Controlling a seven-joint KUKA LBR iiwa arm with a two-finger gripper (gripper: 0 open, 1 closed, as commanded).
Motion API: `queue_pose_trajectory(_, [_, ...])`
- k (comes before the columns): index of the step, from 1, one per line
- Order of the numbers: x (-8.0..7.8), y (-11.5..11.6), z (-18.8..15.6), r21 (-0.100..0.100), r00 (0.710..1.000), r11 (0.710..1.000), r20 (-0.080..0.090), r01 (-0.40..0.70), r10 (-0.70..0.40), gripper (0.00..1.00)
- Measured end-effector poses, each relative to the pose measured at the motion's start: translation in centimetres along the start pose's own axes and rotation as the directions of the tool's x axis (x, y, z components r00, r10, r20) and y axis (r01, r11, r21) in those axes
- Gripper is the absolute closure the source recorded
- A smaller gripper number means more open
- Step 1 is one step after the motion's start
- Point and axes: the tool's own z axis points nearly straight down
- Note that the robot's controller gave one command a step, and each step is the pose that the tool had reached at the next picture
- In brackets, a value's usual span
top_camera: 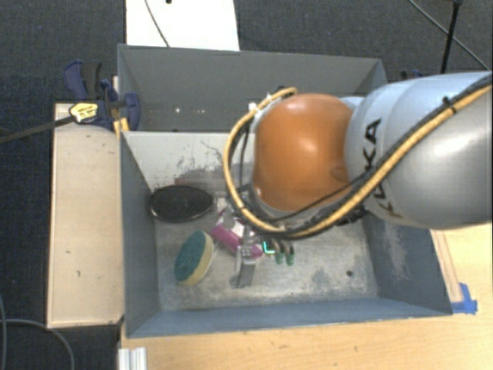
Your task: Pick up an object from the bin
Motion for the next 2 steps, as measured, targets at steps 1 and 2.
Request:
queue_pose_trajectory(1, [-4.8,1.1,13.8,0.0,0.989,0.989,0.005,0.147,-0.147,0.0])
queue_pose_trajectory(2, [-4.6,4.8,15.5,0.001,0.893,0.893,0.011,0.451,-0.45,0.0])
